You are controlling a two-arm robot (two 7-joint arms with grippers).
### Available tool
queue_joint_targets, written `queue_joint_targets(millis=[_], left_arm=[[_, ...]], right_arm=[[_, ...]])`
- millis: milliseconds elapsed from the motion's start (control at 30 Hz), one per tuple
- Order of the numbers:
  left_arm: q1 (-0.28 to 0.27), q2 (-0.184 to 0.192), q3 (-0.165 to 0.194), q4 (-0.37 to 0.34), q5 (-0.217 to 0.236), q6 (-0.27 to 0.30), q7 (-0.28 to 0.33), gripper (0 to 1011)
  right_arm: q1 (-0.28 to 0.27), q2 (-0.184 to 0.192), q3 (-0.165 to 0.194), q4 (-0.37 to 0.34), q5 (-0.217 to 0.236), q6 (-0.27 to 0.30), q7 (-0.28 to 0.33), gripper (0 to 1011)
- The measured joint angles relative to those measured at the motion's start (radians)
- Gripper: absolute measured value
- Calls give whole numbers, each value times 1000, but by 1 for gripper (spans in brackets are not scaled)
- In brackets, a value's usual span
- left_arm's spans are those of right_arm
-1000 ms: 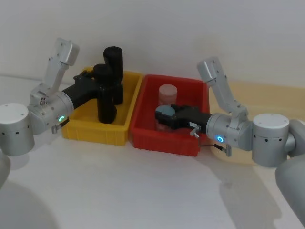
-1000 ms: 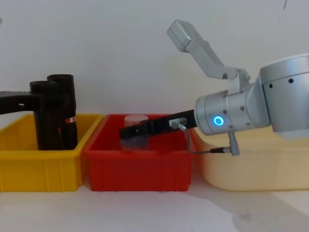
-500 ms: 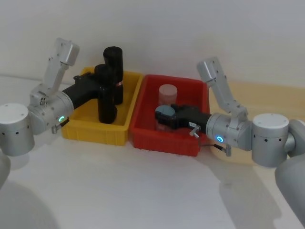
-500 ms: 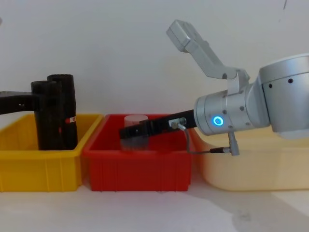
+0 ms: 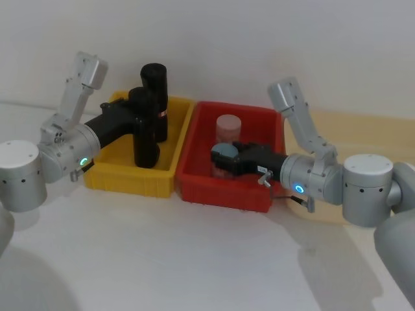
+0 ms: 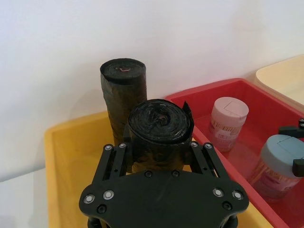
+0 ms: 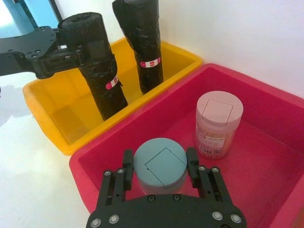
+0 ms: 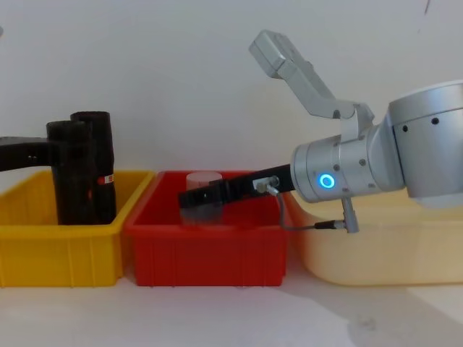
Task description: Pick up the garbage bag with the one hand and transfer it to the other hand.
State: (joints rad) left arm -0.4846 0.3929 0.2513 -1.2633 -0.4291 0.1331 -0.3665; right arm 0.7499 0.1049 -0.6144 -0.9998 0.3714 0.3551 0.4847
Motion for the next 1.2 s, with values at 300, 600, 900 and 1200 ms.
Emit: queue_joint_targets(millis=[300,600,900,1200], left_arm=[[0,0,0,-1,0,0,0,519],[7,6,-8,-41,5,-11,-6,519],[1,23,-24,-128,-16,-5,-25,519],[-43,32,-23,-198,-57,26,-73,519]], right_arm=[[-1,0,0,-1,0,0,0,656],[-17,11,11,-55,7,-4,3,656],[-37,39,29,-173,18,-12,-1,656],[-64,92,68,-343,25,-8,-37,656]])
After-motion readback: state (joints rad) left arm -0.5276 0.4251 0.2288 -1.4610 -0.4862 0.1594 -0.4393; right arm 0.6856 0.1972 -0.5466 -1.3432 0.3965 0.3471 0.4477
